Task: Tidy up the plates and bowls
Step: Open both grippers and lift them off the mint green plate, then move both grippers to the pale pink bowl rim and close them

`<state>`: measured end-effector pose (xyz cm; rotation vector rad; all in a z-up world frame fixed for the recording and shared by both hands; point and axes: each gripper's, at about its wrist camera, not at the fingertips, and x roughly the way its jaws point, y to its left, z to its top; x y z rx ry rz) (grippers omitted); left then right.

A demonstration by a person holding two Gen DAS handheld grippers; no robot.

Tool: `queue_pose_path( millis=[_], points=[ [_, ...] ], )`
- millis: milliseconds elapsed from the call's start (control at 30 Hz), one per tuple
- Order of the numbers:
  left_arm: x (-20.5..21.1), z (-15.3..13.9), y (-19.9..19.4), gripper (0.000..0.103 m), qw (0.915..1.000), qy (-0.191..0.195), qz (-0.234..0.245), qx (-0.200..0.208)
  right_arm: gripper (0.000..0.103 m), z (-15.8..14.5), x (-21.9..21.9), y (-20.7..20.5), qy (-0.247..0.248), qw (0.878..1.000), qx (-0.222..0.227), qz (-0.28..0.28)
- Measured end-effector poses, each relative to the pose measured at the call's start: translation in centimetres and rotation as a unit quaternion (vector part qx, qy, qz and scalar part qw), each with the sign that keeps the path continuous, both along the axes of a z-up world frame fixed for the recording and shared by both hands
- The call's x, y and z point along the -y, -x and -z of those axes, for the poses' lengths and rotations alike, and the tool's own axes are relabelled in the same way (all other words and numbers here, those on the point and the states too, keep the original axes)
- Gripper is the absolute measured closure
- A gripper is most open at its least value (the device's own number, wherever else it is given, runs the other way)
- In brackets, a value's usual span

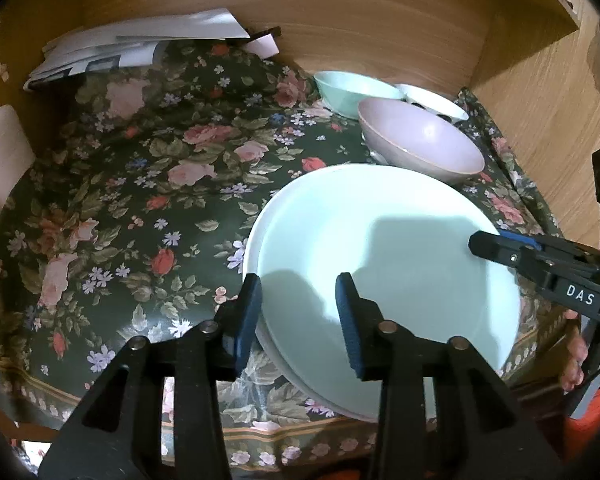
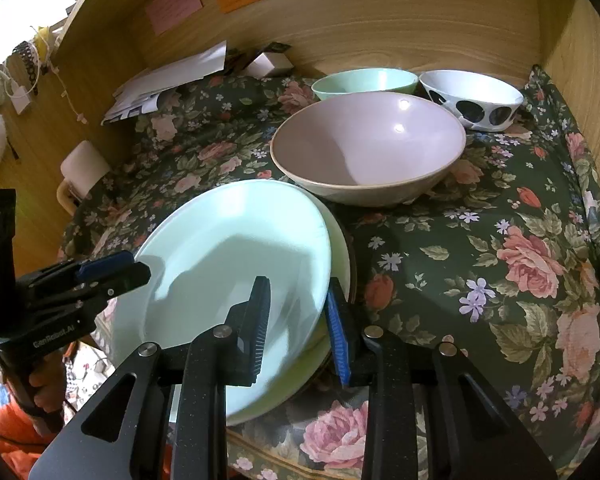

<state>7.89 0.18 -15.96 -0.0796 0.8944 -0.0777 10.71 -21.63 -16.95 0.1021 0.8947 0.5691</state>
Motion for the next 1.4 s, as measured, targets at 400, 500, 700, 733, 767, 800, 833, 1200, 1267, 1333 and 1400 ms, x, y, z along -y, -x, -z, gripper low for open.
queue_pose_path(
  millis=[400, 500, 700, 733, 767, 800, 833, 1200, 1267, 1333, 1400],
  points=[
    [-0.5, -1.1, -0.2, 0.059, 0.9998, -0.002, -0.009, 0.019, 0.073, -1.3, 0.4, 0.8, 0.028, 0.999, 0.039, 0.023],
    [-0.7, -2.2, -0.3, 0.048, 0.9991, -0.004, -0.013, 0.040, 0.072, -2.0, 1.2, 0.7, 0.022, 0.998, 0.047, 0.033],
    [-0.7, -5.0, -1.4, 0.029, 0.9954, -0.013, -0.017, 0.094, 0.056, -3.9, 2.2, 0.4, 0.025, 0.994, 0.089, 0.066],
    [-0.5, -5.5, -1.8, 0.024, 0.9948, -0.012, -0.016, 0.100, 0.052, -4.2, 2.3, 0.2, 0.026, 0.993, 0.096, 0.070],
    [-0.4, -5.8, -2.1, 0.019, 0.9945, -0.010, -0.016, 0.103, 0.046, -4.5, 2.5, 0.1, 0.027, 0.991, 0.103, 0.076],
    [-0.3, -6.1, -2.5, 0.017, 0.9941, -0.008, -0.016, 0.107, 0.044, -5.0, 2.8, -0.1, 0.026, 0.990, 0.112, 0.085],
    [-0.2, -6.4, -3.0, 0.015, 0.9938, -0.004, -0.016, 0.110, 0.041, -5.3, 3.0, -0.3, 0.025, 0.988, 0.118, 0.092],
    [1.9, -6.0, -9.8, 0.012, 0.9967, 0.002, -0.009, 0.081, 0.031, -5.8, 4.0, -4.1, 0.019, 0.984, 0.130, 0.120],
    [2.3, -5.4, -11.2, 0.012, 0.9976, 0.000, -0.008, 0.069, 0.031, -5.1, 4.1, -5.3, 0.020, 0.985, 0.120, 0.120],
    [2.6, -4.7, -12.5, 0.012, 0.9984, -0.004, -0.007, 0.055, 0.031, -4.4, 4.3, -6.1, 0.020, 0.986, 0.111, 0.123],
    [3.0, -3.9, -13.7, 0.012, 0.9992, -0.008, -0.004, 0.040, 0.031, -3.8, 4.5, -7.0, 0.019, 0.987, 0.101, 0.123]
  ],
)
